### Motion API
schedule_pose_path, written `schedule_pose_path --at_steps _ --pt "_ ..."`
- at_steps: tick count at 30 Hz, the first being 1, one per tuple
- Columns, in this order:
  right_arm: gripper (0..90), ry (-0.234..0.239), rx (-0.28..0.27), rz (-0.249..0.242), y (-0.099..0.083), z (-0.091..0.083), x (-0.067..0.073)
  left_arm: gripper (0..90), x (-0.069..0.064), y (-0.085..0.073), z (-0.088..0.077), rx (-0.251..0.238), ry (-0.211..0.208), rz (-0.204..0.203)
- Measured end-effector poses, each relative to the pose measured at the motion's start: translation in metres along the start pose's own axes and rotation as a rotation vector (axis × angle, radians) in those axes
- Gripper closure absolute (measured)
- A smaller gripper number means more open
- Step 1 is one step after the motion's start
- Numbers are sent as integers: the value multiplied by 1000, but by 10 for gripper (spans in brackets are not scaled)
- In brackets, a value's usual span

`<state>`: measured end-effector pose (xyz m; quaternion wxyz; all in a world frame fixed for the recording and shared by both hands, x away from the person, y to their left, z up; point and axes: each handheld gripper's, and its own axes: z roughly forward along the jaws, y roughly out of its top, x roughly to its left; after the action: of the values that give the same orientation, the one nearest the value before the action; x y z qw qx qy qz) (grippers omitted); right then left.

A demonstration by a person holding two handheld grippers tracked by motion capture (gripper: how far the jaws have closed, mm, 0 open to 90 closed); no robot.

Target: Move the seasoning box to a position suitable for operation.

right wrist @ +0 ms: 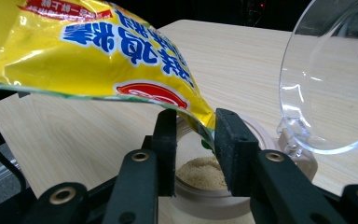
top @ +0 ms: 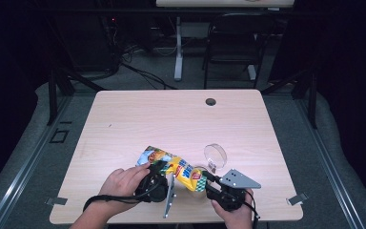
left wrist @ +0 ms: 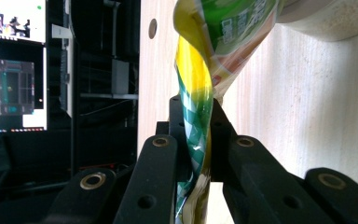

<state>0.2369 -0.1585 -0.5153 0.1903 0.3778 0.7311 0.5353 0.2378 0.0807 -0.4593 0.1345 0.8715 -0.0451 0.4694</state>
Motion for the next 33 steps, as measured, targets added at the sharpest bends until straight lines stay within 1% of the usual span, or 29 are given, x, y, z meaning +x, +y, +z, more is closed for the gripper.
schedule_pose_path --at_steps 1,5,6,8,12,13,16,19,22,25,27,33 --pt "689 1 -1 -1 0 0 -1 853 0 -1 0 7 -5 2" --pt "674 -4 -4 3 0 -1 -1 853 0 -6 1 -14 -7 -24" --pt "670 -7 -5 0 -1 -1 -1 853 -1 -8 1 -16 -10 -35" --pt "659 -17 2 -17 -1 -1 -1 853 -1 -10 1 -20 -8 -41" --pt "633 -22 -1 -18 0 1 -1 853 -2 -15 1 -33 -17 -77" --pt "628 -22 -8 -13 0 1 0 853 -3 -16 1 -33 -11 -84" --pt "616 -19 8 -28 -2 2 0 853 -5 -21 2 -41 -22 -129" --pt "583 -29 11 -44 -3 2 1 853 -7 -26 4 -57 -29 -175" --pt "568 -38 14 -55 -4 3 2 853 -9 -30 5 -78 -55 -231" --pt "562 -40 14 -54 -5 5 2 854 -10 -35 6 -91 -65 -255" --pt "559 -43 19 -61 -5 6 3 853 -10 -38 8 -106 -72 -273" --pt "548 -52 20 -59 -6 7 3 854 -12 -43 10 -132 -96 -308"
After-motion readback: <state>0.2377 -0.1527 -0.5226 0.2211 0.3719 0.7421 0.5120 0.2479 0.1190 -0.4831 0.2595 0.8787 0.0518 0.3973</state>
